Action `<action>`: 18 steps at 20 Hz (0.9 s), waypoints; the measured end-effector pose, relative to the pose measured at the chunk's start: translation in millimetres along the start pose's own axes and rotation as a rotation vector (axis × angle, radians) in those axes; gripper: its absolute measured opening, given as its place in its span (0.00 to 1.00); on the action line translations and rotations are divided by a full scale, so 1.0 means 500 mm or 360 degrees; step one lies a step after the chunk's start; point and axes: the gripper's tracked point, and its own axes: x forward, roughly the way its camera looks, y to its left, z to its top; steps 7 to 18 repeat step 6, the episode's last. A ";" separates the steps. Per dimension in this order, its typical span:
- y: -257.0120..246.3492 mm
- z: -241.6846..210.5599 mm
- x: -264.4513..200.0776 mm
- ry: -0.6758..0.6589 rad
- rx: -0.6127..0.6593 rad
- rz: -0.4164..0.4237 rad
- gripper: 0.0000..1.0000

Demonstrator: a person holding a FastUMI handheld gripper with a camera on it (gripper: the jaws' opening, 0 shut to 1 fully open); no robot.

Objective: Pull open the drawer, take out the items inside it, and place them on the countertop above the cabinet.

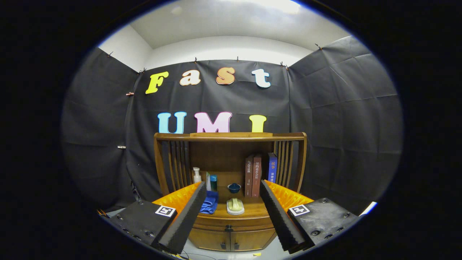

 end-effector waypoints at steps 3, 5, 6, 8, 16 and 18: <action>-0.016 -0.006 0.006 0.0034 -0.0027 -0.0039 0.98; -0.025 -0.009 0.011 0.0091 -0.0042 -0.0071 0.98; -0.030 -0.009 0.013 0.0124 -0.0044 -0.0084 0.98; -0.030 -0.009 0.013 0.0124 -0.0044 -0.0084 0.98; -0.030 -0.009 0.013 0.0124 -0.0044 -0.0084 0.98; -0.030 -0.009 0.013 0.0124 -0.0044 -0.0084 0.98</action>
